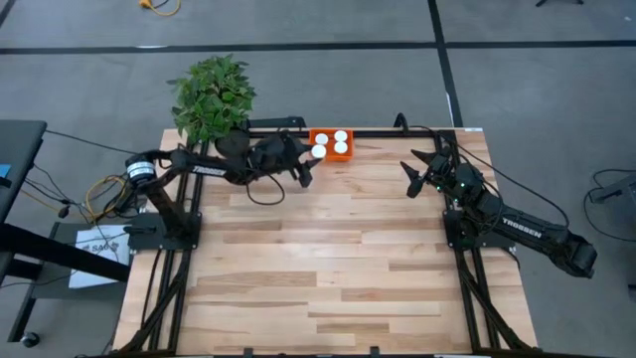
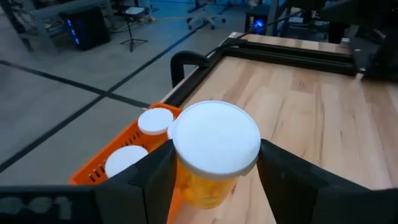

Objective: Pick and place pill bottles into a basket
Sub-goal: Put the orange pill bottle into the orange bin

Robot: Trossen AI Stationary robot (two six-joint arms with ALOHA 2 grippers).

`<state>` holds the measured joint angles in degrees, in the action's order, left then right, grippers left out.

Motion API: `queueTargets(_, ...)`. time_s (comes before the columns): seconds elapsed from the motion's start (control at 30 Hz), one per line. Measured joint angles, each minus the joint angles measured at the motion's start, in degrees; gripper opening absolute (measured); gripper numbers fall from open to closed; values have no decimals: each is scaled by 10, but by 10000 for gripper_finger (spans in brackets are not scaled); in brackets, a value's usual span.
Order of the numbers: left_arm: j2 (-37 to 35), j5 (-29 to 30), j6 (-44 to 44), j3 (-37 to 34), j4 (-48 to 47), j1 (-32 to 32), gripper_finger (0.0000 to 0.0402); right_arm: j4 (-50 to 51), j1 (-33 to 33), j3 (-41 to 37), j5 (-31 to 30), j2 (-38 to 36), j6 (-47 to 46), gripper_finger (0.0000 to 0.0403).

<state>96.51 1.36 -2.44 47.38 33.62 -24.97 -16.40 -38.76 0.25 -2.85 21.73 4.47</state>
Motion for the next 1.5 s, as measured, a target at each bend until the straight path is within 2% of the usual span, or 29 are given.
queueTargets(0.3, 1, -70, -14, 0, 7, -46, 197, 0, 0, 0, 0, 0, 0, 249)
queueTargets(0.67, 2, -101, -25, 0, 8, -72, 197, 0, 0, 0, 0, 0, 1, 249)
queueTargets(0.9, 67, -124, -18, 47, 4, -85, 197, -2, 0, 0, -1, 0, 5, 249)
queueTargets(1.17, 143, -127, -16, 117, -16, -82, 197, 1, 0, 0, -1, 0, 5, 249)
queueTargets(1.5, 151, -112, -24, 120, -37, -82, 197, 1, 0, 0, -2, 0, 16, 249)
